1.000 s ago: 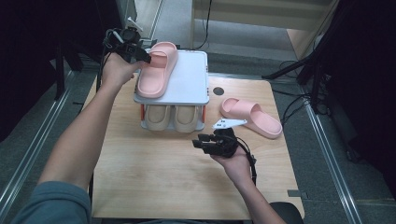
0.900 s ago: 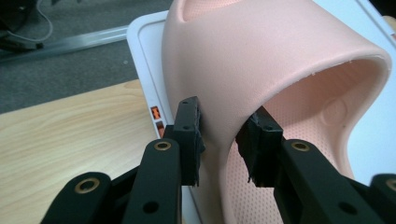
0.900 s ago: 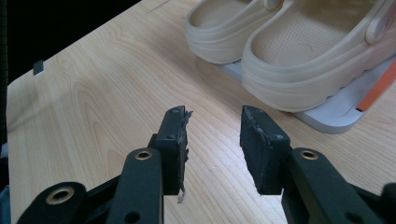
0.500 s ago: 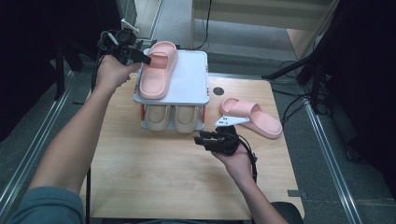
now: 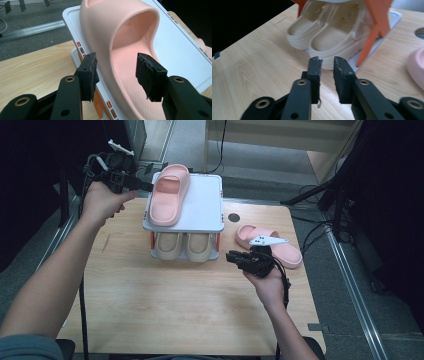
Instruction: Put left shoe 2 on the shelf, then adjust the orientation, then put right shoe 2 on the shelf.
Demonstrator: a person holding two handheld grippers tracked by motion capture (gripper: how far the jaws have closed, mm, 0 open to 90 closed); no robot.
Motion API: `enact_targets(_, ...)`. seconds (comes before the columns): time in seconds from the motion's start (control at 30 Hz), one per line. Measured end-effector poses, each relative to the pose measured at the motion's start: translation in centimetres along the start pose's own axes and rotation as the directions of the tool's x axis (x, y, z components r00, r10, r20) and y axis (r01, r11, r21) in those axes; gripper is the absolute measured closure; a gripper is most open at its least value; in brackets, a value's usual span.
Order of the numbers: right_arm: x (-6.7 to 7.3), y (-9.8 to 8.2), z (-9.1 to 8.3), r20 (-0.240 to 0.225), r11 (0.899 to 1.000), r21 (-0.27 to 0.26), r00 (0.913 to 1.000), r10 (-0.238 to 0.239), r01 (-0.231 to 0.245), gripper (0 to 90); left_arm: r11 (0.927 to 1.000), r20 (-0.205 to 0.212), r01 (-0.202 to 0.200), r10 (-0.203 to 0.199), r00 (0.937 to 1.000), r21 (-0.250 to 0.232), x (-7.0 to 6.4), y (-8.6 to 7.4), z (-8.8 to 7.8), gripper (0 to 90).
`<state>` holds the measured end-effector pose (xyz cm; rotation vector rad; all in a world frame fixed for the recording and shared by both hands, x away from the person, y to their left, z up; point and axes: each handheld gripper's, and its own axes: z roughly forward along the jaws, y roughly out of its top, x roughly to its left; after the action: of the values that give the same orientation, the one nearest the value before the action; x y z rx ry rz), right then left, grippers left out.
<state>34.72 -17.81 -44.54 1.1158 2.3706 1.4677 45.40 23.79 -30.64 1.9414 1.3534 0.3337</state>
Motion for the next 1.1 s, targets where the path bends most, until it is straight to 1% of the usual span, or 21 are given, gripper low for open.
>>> enact_targets(0.1,-1.0,0.0,-0.2,0.020,1.000,0.010,0.9997,0.012,-0.012,82.7,1.0000,0.012,-0.007,0.007,0.9999,0.000,0.0,-0.6,-0.5,50.7)
enact_targets(0.13,-1.5,0.1,-0.3,0.029,1.000,0.015,0.9994,0.017,-0.018,86.4,0.9999,0.010,-0.011,0.011,0.9999,-0.004,0.0,-0.8,-0.6,50.6)
enact_targets(0.23,-2.5,0.1,-0.5,0.046,0.999,0.020,0.9984,0.034,-0.035,87.8,0.9999,0.024,-0.012,0.013,0.9996,-0.003,0.0,-1.8,-0.8,50.1)
enact_targets(0.3,-3.4,0.1,-0.6,0.065,0.999,0.023,0.9971,0.040,-0.042,88.4,1.0000,0.028,-0.004,0.004,0.9996,-0.006,0.2,-2.5,-0.9,49.5)
enact_targets(0.37,-4.1,0.1,-0.7,0.082,0.998,0.025,0.9954,0.051,-0.053,88.3,1.0000,0.041,0.002,-0.001,0.9992,-0.008,0.3,-3.2,-1.1,49.2)
enact_targets(0.47,-4.8,0.1,-1.1,0.099,0.998,0.006,0.9932,0.062,-0.063,88.2,0.9999,0.045,-0.009,0.010,0.9989,-0.013,0.1,-4.3,-1.3,49.2)
enact_targets(0.53,-5.3,0.1,-1.4,0.108,0.998,0.003,0.9919,0.067,-0.067,88.2,0.9998,0.055,-0.006,0.007,0.9984,-0.016,0.2,-5.0,-1.4,49.0)
enact_targets(0.6,-5.8,0.0,-1.5,0.122,0.997,0.003,0.9897,0.075,-0.076,87.7,0.9998,0.053,-0.012,0.013,0.9985,-0.017,0.1,-5.8,-1.4,48.8)
enact_targets(0.7,-6.8,-0.1,-1.6,0.139,0.995,0.008,0.9860,0.093,-0.095,87.1,0.9998,0.048,-0.022,0.022,0.9986,-0.004,0.2,-6.9,-1.4,48.4)
enact_targets(0.77,-7.3,-0.2,-1.8,0.151,0.995,0.006,0.9837,0.097,-0.099,86.9,0.9997,0.050,-0.023,0.023,0.9985,-0.008,0.3,-7.8,-1.4,47.7)
enact_targets(0.97,-9.1,-0.4,-2.0,0.188,0.993,0.008,0.9750,0.118,-0.121,87.0,0.9999,0.057,-0.002,0.003,0.9984,-0.016,0.8,-9.9,-1.5,47.4)
enact_targets(1.1,-10.3,-0.6,-2.1,0.216,0.991,0.011,0.9681,0.127,-0.133,87.3,0.9996,0.058,0.004,-0.002,0.9983,-0.030,0.8,-11.3,-1.3,47.3)
